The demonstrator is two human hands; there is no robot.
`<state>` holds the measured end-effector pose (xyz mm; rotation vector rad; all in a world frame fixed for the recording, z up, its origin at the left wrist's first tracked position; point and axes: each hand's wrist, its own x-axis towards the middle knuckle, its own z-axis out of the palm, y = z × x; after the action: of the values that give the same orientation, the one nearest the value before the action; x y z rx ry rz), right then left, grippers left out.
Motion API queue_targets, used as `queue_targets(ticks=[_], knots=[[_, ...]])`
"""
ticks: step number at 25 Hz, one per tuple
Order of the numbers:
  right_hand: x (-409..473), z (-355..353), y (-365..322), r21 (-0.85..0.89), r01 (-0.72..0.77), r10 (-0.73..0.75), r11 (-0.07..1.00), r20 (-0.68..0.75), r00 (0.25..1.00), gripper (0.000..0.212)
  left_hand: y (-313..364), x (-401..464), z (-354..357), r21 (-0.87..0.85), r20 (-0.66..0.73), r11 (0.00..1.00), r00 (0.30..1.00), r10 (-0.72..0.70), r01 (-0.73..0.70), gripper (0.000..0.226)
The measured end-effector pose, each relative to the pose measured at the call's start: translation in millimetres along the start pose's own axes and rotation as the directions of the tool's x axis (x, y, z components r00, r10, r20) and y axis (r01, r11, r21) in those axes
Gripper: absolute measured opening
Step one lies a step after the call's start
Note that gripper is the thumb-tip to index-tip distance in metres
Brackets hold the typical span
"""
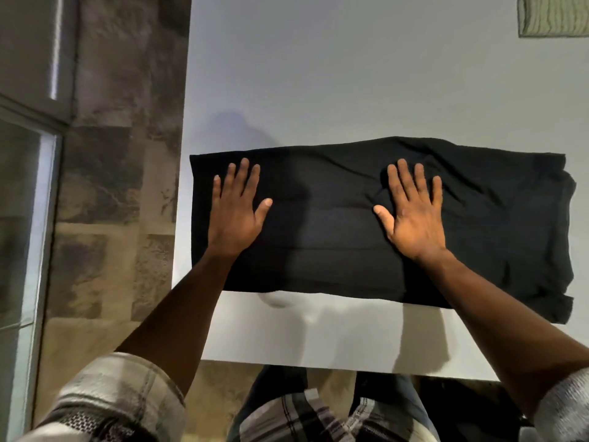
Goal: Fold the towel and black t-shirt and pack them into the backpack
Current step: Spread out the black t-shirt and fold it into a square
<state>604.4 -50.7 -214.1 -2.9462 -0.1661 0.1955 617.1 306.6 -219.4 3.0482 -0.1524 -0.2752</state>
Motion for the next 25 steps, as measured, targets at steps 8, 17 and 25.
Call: queue_targets(ticks=[8,17,25], knots=[[-44.9,21.5,-41.9,0.068,-0.374,0.376,0.925,-0.017,0.927,0.074,-17.9,-4.5,-0.7,-0.028,0.009,0.999,0.999,0.043,-0.043,0.069],[-38.1,-10.1,-121.4,0.194,-0.255,0.274,0.947,-0.078,0.959,0.07,-48.0,0.3,-25.0,-0.229,-0.051,0.961,0.984,-0.173,0.157,0.073],[-28.3,-23.0,-265.2,0.459,-0.104,0.027,0.883,0.173,0.985,0.054,-89.2,36.5,-52.7,-0.249,0.097,0.965,0.994,-0.054,0.077,0.073]])
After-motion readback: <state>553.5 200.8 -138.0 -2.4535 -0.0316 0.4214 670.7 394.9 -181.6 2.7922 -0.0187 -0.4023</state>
